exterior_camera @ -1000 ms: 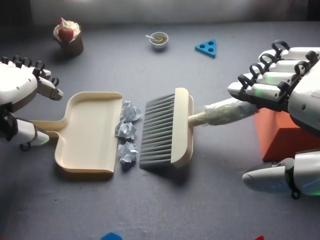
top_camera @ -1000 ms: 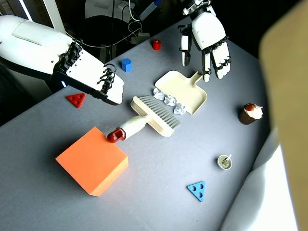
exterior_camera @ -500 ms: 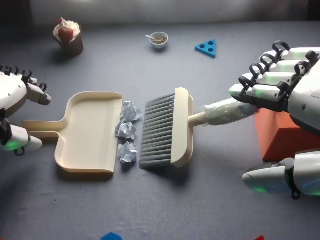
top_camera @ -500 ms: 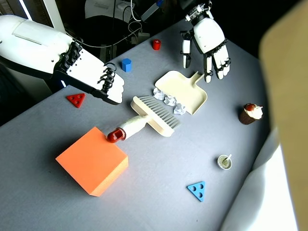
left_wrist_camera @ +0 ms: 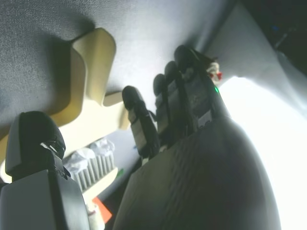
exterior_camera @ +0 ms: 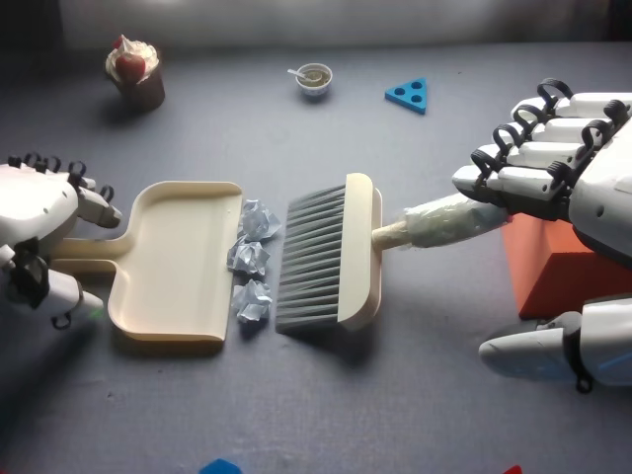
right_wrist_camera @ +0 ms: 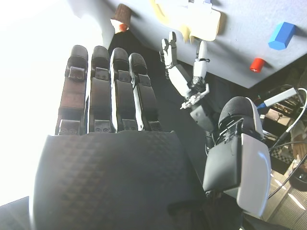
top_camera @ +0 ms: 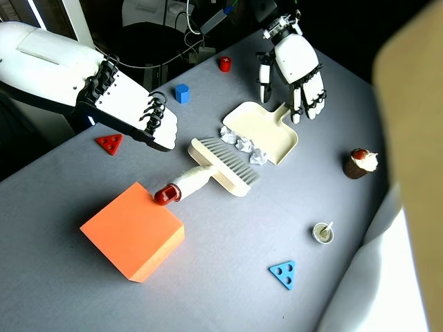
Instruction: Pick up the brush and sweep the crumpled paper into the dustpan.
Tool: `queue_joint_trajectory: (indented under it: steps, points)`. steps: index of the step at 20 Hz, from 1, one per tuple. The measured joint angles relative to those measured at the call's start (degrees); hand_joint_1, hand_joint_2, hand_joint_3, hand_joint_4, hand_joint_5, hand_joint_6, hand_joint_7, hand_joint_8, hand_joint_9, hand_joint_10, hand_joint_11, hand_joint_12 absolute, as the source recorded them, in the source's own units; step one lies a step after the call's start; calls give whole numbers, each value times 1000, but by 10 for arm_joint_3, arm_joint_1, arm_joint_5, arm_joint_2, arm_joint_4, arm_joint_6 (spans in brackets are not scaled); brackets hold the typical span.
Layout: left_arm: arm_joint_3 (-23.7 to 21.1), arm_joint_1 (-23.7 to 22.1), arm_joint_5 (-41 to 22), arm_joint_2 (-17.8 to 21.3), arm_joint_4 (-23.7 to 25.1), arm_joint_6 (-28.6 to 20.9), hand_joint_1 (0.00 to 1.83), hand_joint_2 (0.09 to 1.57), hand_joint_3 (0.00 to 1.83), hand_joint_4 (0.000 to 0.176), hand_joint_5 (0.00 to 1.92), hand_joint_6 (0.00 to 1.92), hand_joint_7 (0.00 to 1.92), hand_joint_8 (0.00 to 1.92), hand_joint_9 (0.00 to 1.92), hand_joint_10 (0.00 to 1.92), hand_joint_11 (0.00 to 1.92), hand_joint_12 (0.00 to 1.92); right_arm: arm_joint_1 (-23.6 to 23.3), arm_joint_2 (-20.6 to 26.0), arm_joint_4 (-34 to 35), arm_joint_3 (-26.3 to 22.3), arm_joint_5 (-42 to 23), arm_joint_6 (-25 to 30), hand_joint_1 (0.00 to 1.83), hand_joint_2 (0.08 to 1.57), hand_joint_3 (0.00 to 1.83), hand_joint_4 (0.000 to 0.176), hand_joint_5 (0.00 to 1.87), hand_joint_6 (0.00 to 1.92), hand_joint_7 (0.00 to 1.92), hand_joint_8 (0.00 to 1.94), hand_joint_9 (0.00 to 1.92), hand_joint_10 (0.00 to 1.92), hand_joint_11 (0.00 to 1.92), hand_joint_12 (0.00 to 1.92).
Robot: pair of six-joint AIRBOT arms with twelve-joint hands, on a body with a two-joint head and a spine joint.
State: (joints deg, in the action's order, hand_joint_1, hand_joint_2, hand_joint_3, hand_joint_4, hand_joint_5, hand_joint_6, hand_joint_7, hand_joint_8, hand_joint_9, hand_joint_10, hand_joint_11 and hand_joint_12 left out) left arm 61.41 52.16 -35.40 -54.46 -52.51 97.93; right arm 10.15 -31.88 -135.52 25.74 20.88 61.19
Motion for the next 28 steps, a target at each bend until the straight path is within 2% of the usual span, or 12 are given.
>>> queue_joint_trajectory:
  steps: [4,6,13,14,15,16,17,21,28]
  points:
    - [9,6,-4,-3,2,0,826,1011,1,106,532,5,276,0,231,2,217,147,0,0,0,0,0,0,28,976,0,0,266,7,280,6,269,7,250,17]
    - [10,6,-5,-7,2,-1,863,992,0,98,585,20,310,11,251,9,251,163,0,0,0,0,0,0,27,973,0,0,278,9,292,8,277,8,264,21]
    - [13,6,-11,-18,7,-2,841,1051,6,101,632,9,353,6,277,5,262,168,0,0,0,0,0,0,27,960,0,0,274,9,298,11,291,12,289,26]
    - [13,6,-11,-19,11,-4,957,1077,3,26,794,11,392,2,320,3,296,182,0,0,0,0,0,0,39,954,0,0,304,5,331,6,328,8,315,27]
    - [13,6,-15,-22,11,-6,1055,1099,11,18,956,754,426,32,349,22,325,218,0,0,0,0,0,0,53,951,0,0,308,4,332,3,326,3,309,22]
    - [12,6,-17,-23,12,-9,1055,1099,11,18,956,754,426,32,349,22,325,218,0,0,0,0,0,0,53,951,0,0,308,4,332,3,326,3,309,22]
    - [9,6,-26,-25,17,-9,1113,1109,2,0,1002,931,472,6,389,7,352,259,0,0,-2,0,1,0,50,956,1,0,301,1,321,0,317,1,301,16]
    - [8,3,-21,-25,20,-9,1169,1071,0,0,1089,791,523,5,460,6,392,324,0,0,-2,0,2,-1,35,957,2,0,298,0,331,2,326,2,300,13]
    - [13,-1,-21,-29,21,-7,1141,1084,0,0,1057,850,493,7,440,6,367,336,0,0,-10,0,2,-1,49,960,1,0,269,3,313,3,311,3,292,6]
